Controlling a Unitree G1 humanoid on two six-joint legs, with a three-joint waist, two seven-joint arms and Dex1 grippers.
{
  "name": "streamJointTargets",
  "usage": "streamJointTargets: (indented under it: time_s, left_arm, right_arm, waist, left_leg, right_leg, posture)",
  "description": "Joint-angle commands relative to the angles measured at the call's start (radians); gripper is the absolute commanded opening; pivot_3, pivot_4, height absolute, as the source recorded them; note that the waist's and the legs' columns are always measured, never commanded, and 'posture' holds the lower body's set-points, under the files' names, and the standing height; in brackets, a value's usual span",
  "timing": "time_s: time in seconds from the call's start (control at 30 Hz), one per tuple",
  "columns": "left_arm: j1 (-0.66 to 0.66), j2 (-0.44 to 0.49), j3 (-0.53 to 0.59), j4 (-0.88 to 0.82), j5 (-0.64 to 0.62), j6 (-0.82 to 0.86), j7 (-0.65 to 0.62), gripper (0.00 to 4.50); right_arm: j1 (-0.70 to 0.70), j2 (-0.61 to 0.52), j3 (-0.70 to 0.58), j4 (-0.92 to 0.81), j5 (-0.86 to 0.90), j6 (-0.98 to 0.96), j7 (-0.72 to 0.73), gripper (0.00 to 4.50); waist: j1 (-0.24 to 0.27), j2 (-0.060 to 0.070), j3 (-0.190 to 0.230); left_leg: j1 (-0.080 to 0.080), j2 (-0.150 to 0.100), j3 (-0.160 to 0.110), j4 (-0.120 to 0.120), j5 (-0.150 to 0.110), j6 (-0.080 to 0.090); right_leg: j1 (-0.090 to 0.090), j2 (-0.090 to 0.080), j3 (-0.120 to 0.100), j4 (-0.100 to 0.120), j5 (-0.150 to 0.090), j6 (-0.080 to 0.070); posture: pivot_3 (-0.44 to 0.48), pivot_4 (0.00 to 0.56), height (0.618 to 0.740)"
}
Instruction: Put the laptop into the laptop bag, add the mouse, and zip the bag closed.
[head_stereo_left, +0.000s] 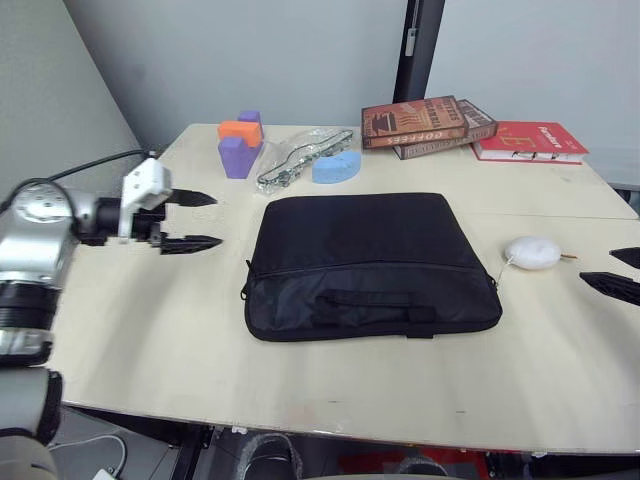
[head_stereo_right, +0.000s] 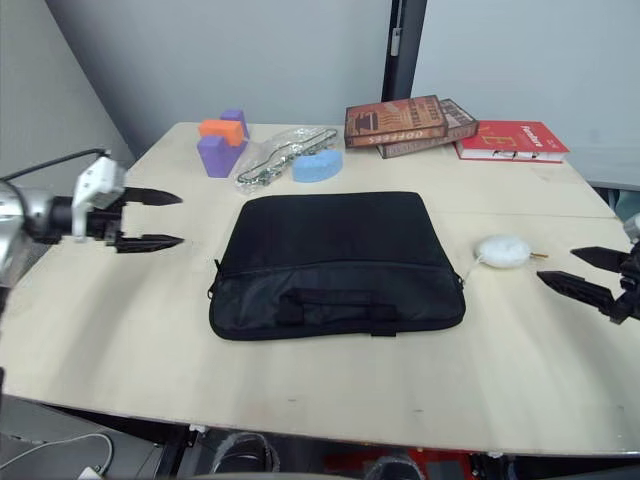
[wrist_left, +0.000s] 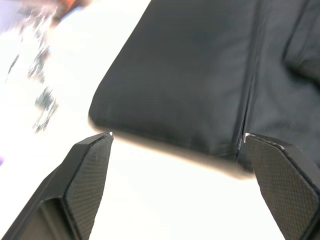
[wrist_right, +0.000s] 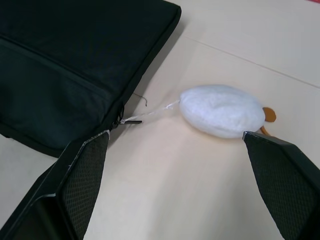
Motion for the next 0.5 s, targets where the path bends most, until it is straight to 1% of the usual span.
streamJointTargets:
  time_s: [0.03,0.13,0.23,0.37,0.5]
  left_arm:
    - [0.001,0.056,0.041,0.056,-0.003,0.091,0.010,4.47]
    - [-0.005,0.074,0.028,0.096,0.014,0.148,0.031,4.47]
    - [0.017,0.103,0.001,0.105,0.048,0.222,0.049,4.47]
    - [0.054,0.131,0.066,0.065,-0.011,0.298,0.021,4.47]
    - [0.066,0.139,0.101,0.044,-0.040,0.344,0.024,4.47]
  right_arm:
    - [-0.011,-0.046,-0.021,0.028,-0.020,-0.051,0.001,4.50]
    - [-0.018,-0.057,0.019,0.042,-0.030,-0.074,0.004,4.50]
    - [-0.020,-0.059,0.026,0.044,-0.026,-0.083,0.007,4.50]
    - [-0.007,-0.060,0.014,0.049,-0.031,-0.089,0.007,4.50]
    - [-0.012,-0.066,0.010,0.060,-0.032,-0.093,0.003,4.50]
  waist:
    - [0.003,0.000,0.000]
    - [0.005,0.000,0.000]
    - [0.002,0.000,0.000]
    - [0.001,-0.001,0.000]
    - [0.001,-0.003,0.001]
  left_leg:
    - [0.000,0.000,0.000,0.000,0.000,0.000]
    - [0.000,0.000,0.000,0.002,0.000,0.000]
    - [0.000,0.000,0.000,0.004,0.000,0.000]
    - [0.000,0.000,0.000,0.003,0.000,0.000]
    - [0.000,0.000,-0.001,0.004,0.000,0.000]
  right_leg:
    - [0.000,0.000,0.000,0.000,0.000,0.000]
    - [0.000,0.000,0.000,0.003,0.000,0.000]
    - [0.000,0.000,0.000,0.005,0.000,0.000]
    - [0.000,0.000,0.000,0.005,0.000,0.000]
    - [0.000,0.000,0.000,0.005,0.000,0.000]
  posture:
    - [0.000,0.150,0.740]
    - [0.000,0.150,0.740]
    - [0.000,0.150,0.740]
    - [0.000,0.150,0.740]
    - [0.000,0.150,0.740]
